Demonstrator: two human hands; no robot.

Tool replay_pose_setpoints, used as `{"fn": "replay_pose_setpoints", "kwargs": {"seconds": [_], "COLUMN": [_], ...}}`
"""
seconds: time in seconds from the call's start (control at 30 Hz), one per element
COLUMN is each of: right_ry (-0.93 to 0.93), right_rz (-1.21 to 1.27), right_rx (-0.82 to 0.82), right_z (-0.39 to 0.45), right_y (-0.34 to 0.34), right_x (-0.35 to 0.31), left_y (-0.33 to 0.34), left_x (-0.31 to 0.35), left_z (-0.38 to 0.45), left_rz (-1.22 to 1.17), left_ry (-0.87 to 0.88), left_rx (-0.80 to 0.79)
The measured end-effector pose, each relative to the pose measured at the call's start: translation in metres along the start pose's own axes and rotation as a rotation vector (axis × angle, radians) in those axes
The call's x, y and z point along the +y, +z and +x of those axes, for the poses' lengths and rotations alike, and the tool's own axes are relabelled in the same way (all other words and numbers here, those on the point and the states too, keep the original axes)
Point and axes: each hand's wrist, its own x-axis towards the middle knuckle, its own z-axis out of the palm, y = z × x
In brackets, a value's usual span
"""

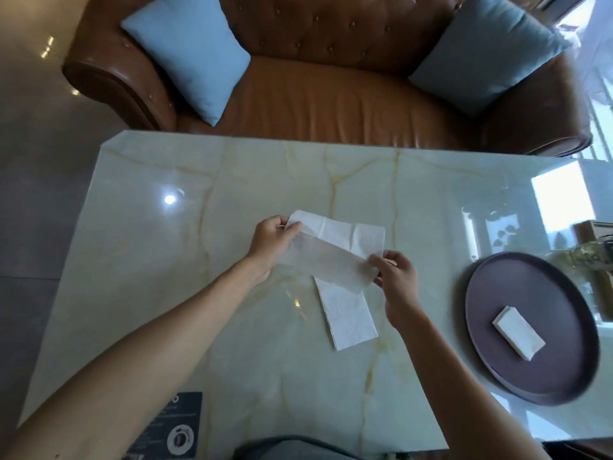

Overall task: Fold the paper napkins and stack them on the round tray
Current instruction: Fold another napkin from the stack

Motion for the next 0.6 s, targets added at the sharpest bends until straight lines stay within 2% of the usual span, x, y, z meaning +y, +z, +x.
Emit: {"fn": "replay_pose_setpoints", "kwargs": {"seconds": [0.13,0.23,0.4,0.6], "right_ry": [-0.044,-0.113,-0.265,-0.436], "right_rz": [-0.023,-0.060,-0.340,-0.631], "right_rx": [-0.028,-0.169,-0.323,-0.228], "right_z": [-0.011,-0.018,-0.028,-0.027], "right_y": [-0.020,-0.038,-0.060,-0.080], "right_x": [-0.005,-0.016,-0.029,-0.032], "left_y": [0.005,0.009,0.014,0.029], "left_x": [0.003,0.005,0.017,0.025], "left_z": [-0.025,-0.041,-0.062,-0.085], "left_rz": [-0.064,0.004,0.199,0.413], "left_ry": [-0.002,0.052,0.172,0.296], "left_rx": [-0.030,-0.077,-0.161,-0.107]}}
